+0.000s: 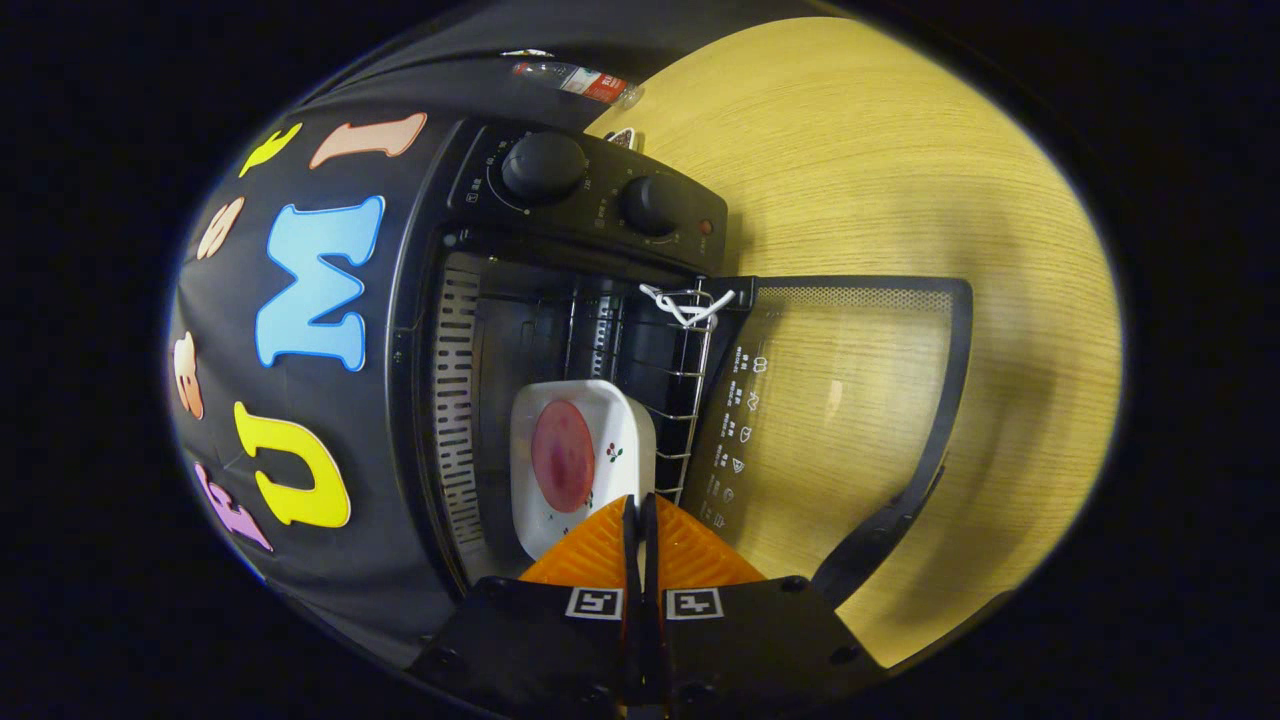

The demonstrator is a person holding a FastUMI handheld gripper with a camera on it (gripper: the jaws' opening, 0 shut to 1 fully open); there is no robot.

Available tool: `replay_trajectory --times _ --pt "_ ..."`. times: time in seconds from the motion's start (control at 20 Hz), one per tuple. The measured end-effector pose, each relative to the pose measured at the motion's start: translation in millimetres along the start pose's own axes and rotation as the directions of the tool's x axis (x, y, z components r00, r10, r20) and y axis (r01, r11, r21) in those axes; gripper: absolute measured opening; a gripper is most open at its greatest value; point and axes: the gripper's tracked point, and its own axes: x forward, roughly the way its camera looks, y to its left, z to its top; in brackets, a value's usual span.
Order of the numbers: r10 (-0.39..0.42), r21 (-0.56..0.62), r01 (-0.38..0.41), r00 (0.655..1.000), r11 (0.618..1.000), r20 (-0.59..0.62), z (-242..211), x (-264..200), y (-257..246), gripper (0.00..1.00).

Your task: Open the toaster oven, put the food inside, and close the toaster oven door.

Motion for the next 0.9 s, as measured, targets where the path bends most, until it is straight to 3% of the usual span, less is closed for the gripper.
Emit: replay_trajectory --times 0.45,0.65,0.8,0.9 --pt "-0.01 0.014 0.009 0.997 1.0 0.08 11.5 20.8 12.7 0.06" --pt "0.038 0.002 -0.038 0.997 0.999 0.06 6.2 16.4 22.4 0.12" --pt "0.11 -0.045 -0.108 0.993 0.993 0.038 1.1 2.8 39.1 0.79" --pt "0.106 -0.102 -0.103 0.994 0.989 0.025 3.9 -7.0 39.5 0.91"
